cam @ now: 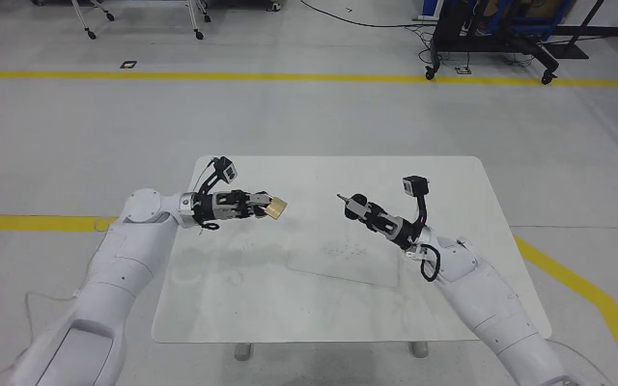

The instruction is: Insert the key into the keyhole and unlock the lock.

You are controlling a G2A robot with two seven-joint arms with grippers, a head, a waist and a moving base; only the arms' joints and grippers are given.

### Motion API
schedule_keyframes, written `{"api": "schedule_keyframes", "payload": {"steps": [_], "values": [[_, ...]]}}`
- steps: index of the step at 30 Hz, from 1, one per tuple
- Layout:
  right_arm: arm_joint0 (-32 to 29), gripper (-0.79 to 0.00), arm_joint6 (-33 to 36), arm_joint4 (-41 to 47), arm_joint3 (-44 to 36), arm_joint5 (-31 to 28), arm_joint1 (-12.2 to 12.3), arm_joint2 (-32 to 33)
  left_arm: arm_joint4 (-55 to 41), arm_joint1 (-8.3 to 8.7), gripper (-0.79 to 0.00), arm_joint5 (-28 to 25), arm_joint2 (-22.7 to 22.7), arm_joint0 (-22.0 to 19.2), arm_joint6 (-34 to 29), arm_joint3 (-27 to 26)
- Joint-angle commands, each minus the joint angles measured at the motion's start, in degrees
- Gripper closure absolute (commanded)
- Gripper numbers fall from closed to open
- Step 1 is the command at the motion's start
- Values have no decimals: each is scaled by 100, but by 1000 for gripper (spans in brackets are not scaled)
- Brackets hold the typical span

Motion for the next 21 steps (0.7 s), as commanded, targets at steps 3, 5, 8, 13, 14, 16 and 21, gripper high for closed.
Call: {"api": "schedule_keyframes", "payload": {"steps": [3,5,8,13,14,16,21], "values": [[-2,0,7,-8,-3,-4,1,0,27,3,0,-14,-3,14,15,-21],[-2,0,7,-8,-3,-4,1,0,27,3,0,-14,-3,14,15,-21],[-5,0,-11,-19,-14,25,0,3,-162,-38,0,456,24,92,183,-269],[16,0,-274,-389,-383,301,-48,-41,-815,-215,0,1121,119,-45,144,-29],[16,0,-340,-449,-459,296,-64,-65,-856,-256,0,1164,156,-100,193,86],[33,0,-439,-523,-595,274,-92,-107,-1011,-349,0,1261,224,-185,234,308],[71,0,-716,-904,-900,350,-192,-332,-939,-535,0,1177,402,-440,362,799]]}}
